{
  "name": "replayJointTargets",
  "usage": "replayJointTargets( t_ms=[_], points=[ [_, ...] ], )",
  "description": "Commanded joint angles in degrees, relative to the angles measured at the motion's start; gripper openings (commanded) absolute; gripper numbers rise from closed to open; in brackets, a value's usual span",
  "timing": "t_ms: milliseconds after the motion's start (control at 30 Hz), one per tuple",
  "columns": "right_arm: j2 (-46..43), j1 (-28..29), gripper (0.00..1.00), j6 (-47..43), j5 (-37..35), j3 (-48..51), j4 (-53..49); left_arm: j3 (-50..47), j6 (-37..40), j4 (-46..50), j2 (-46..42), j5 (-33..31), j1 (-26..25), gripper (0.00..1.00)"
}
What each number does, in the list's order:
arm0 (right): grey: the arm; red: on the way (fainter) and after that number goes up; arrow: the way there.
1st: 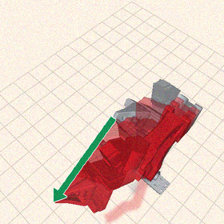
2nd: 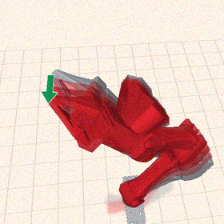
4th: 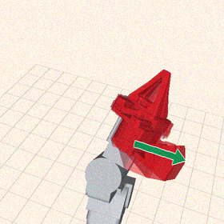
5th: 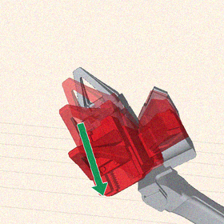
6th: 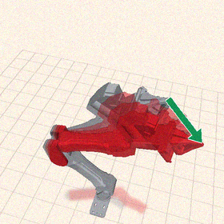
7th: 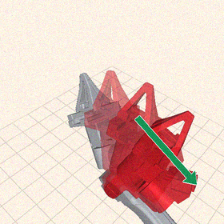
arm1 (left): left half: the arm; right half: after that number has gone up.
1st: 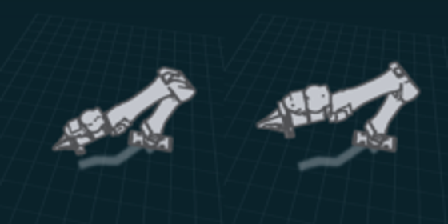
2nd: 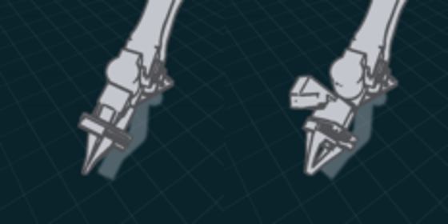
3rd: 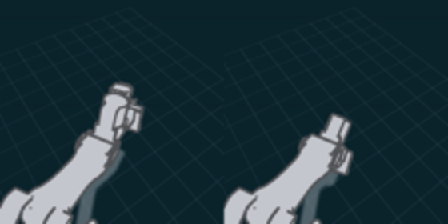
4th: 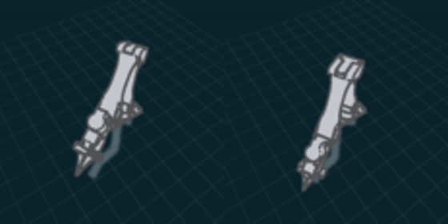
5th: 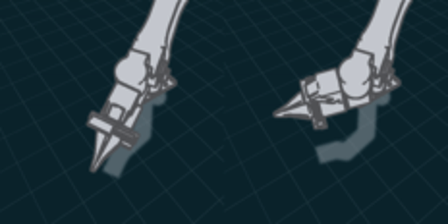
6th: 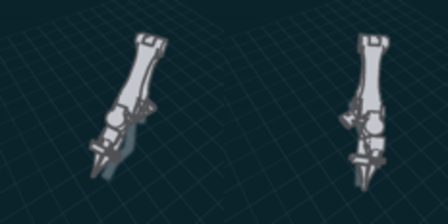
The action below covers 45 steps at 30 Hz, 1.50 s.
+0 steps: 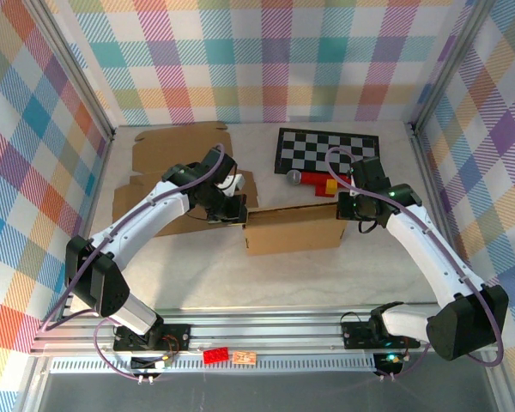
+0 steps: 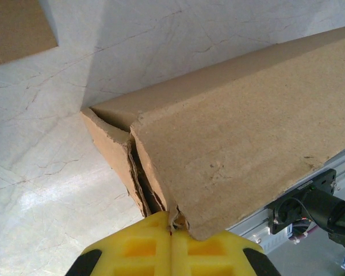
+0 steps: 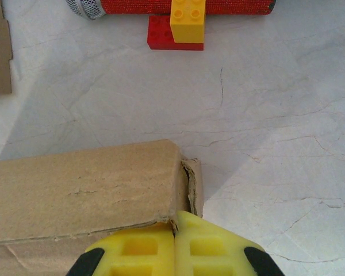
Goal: Fold the paper box
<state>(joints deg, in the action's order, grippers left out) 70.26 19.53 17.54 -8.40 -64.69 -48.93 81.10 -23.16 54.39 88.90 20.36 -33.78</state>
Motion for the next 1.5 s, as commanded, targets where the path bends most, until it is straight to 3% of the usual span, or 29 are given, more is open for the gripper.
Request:
replayJointTargets(
  t_ms=[0, 200, 300, 467, 533, 800, 967, 1133, 1467],
  points=[
    [0.7, 0.8, 0.0, -0.1, 1.0, 0.2, -2.9, -1.8, -0.7, 0.7, -0.1, 1.3, -0.9, 0.0],
    [-0.5, 0.8, 0.0, 0.6, 0.9, 0.3, -3.7, -3.3, -0.2, 0.1, -0.7, 0.4, -0.9, 0.0],
    [-1.5, 0.8, 0.11, 2.6, 1.3, 0.3, -5.0, -3.7, -0.2, -0.4, -0.7, 0.2, -0.9, 0.0],
    [-4.5, 0.8, 0.38, 8.0, 2.6, -0.6, -7.8, -4.2, -0.1, -0.7, -1.2, -0.6, -0.9, 0.0],
    [-5.5, 0.8, 0.44, 10.6, 3.9, -1.3, -9.2, -4.2, -0.1, -0.8, -1.2, -0.6, -1.0, 0.0],
    [-10.9, 0.8, 0.48, 23.1, 8.5, -2.4, -9.4, -4.3, -0.1, -0.9, -1.0, -0.8, -1.4, 0.0],
    [-10.9, 0.6, 0.57, 37.5, 9.1, -3.8, -5.9, -4.0, -0.1, -0.9, -0.9, -0.9, -1.6, 0.0],
    [-7.3, -2.5, 0.66, 51.3, 14.5, -4.0, -4.6, -4.0, -0.1, -0.6, -1.1, -1.1, -1.8, 0.0],
    [-4.6, -9.5, 0.7, 60.5, 21.4, 1.4, -1.9, -3.8, -0.1, -0.7, -0.7, -1.0, -2.0, 0.0]
  ],
)
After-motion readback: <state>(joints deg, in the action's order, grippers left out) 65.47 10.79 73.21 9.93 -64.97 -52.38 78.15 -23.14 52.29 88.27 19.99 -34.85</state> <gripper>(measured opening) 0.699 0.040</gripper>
